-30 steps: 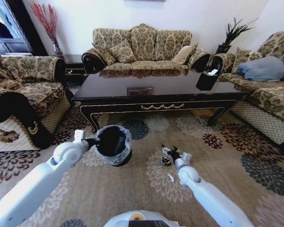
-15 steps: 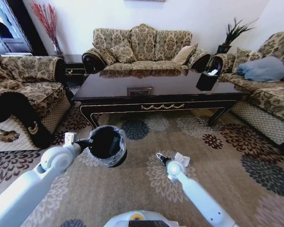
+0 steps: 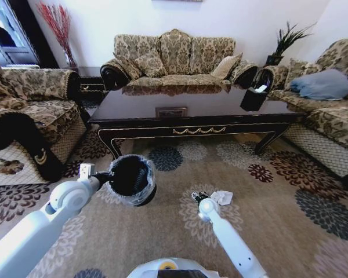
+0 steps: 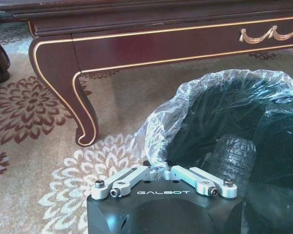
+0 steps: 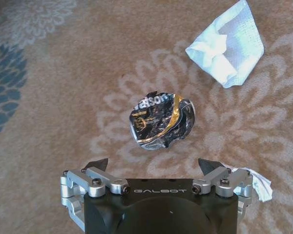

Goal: Move to the front of the table and pick up the trash from the floor, then place it into the trash bin.

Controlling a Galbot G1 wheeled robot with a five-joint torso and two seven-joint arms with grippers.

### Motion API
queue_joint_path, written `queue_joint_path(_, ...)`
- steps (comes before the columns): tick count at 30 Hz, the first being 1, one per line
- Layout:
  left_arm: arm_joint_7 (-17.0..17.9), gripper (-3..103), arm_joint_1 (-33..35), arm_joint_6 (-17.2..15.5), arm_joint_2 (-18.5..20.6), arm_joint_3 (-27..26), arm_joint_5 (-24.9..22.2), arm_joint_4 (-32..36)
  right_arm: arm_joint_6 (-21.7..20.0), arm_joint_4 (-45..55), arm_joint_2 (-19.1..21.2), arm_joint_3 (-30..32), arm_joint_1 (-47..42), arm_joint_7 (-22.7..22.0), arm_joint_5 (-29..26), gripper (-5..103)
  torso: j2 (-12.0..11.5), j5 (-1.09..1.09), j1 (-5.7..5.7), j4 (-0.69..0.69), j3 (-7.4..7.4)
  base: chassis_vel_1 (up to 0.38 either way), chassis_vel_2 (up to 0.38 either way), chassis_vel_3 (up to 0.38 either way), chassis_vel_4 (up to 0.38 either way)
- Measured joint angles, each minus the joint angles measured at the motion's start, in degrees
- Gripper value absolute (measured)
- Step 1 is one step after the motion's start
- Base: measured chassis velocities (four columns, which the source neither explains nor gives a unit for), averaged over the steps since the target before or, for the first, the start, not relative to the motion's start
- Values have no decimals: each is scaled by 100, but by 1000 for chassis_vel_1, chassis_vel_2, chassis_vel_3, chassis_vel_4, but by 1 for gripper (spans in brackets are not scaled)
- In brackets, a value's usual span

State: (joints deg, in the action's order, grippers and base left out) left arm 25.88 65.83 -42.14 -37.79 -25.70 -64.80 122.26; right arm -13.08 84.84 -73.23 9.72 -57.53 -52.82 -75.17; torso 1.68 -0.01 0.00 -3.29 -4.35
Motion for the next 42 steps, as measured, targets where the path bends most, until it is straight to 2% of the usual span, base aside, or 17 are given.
queue_joint_path(11,28,2,69,0,71,-64,-52,92,23,-678,-145,134,341,297,198,100,0,1,0,1,0,0,0,0,0)
queue_joint_path(12,48,2,81,0,94,-89,-76,106,23,-804,-160,165,399,338,209,103,0,1,0,1,0,0,0,0,0)
queue_joint_path(24,106,2,124,0,211,-167,-202,186,46,-1507,-136,195,652,715,345,96,0,1,0,0,0,0,0,0,0)
queue_joint_path(27,122,2,126,0,211,-161,-207,198,70,-1707,-129,193,717,850,377,88,0,1,0,0,0,0,0,0,0)
queue_joint_path(33,135,2,153,1,208,-157,-209,206,83,-1944,-160,195,785,1027,475,84,0,1,0,0,0,0,0,0,0)
queue_joint_path(35,135,2,174,1,205,-158,-209,217,98,-2034,-188,209,820,1081,542,70,0,-1,0,0,0,0,0,0,0)
queue_joint_path(36,135,2,181,0,204,-159,-210,219,102,-2053,-195,209,823,1106,573,70,0,-1,0,0,0,0,0,0,0)
queue_joint_path(37,135,2,191,0,202,-162,-209,221,104,-2058,-199,207,825,1127,599,59,0,-1,0,1,1,0,0,0,0)
queue_joint_path(39,135,2,196,1,200,-163,-207,221,105,-2053,-200,202,824,1141,618,59,0,-1,0,1,1,0,0,0,0)
queue_joint_path(41,136,2,202,1,197,-164,-202,221,106,-2011,-199,194,805,1165,645,47,0,-1,0,-1,0,0,0,0,0)
queue_joint_path(42,136,2,202,1,197,-164,-202,221,106,-2011,-199,194,805,1165,645,47,0,-1,0,-1,0,0,0,0,0)
